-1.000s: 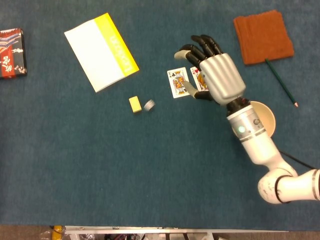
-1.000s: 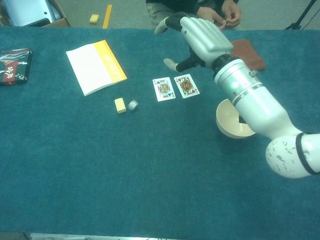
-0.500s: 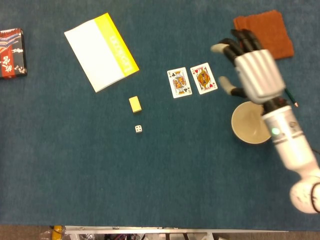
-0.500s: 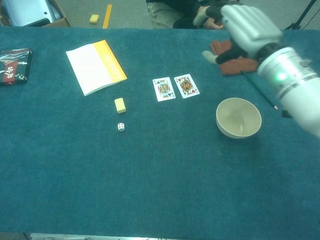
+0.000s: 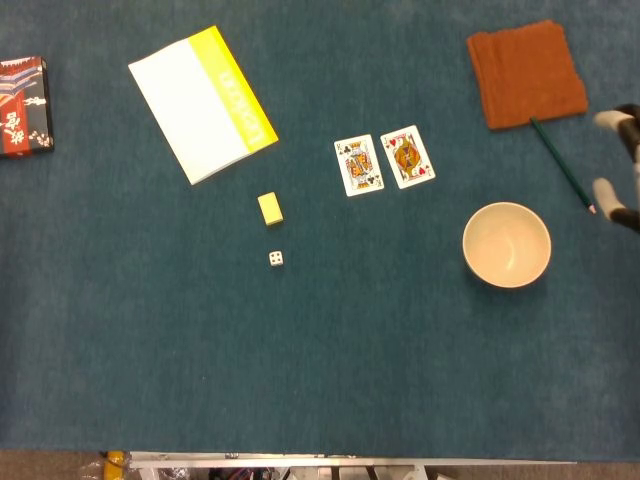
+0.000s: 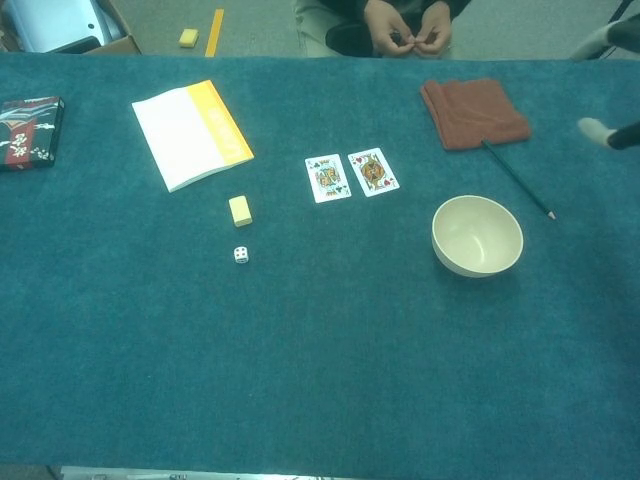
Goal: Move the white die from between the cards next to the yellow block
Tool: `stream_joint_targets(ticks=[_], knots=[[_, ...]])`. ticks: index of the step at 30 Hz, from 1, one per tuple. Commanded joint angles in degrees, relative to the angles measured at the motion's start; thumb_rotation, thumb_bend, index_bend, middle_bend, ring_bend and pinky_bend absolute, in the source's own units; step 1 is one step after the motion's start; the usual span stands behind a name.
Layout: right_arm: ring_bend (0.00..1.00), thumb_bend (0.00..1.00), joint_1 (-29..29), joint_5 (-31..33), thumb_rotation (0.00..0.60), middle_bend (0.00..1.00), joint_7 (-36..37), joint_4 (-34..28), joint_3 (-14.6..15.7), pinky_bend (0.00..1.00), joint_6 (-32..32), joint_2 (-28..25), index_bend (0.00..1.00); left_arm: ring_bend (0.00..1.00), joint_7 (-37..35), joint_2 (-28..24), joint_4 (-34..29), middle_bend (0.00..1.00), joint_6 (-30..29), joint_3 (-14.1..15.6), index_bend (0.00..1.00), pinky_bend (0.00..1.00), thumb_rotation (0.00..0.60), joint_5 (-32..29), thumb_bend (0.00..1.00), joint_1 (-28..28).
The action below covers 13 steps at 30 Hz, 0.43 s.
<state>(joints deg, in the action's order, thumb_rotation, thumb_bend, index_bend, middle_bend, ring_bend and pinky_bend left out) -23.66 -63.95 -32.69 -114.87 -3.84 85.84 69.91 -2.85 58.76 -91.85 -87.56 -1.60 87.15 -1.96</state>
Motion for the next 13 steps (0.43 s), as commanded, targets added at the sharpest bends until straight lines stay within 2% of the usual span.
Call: stream_joint_targets(ticks=[1, 7, 13], knots=[[0.1, 0.28, 3.22, -3.08, 0.6, 0.27, 1.38, -0.94, 1.83, 0.1, 3.04, -1.85, 0.28, 0.17, 0.98, -0.17, -1.22, 0.27, -0.21, -0.07, 0.18, 0.15, 0.6, 0.1, 0.41, -0.02], [0.1, 0.28, 7.36, -6.19, 0.6, 0.27, 3.66, -1.55, 3.41, 0.1, 5.86, -3.5, 0.28, 0.17, 3.03, -0.63, -3.36, 0.27, -0.2, 0.18, 0.18, 0.15, 0.6, 0.06, 0.41, 0.12], [0.1, 0.28, 9.33, -7.56, 0.6, 0.27, 5.61, -1.27, 3.18, 0.1, 6.04, -4.02, 0.28, 0.17, 3.88, -0.61, -4.21, 0.27, -0.06, 0.25, 0.18, 0.15, 0.6, -0.06, 0.41, 0.11]])
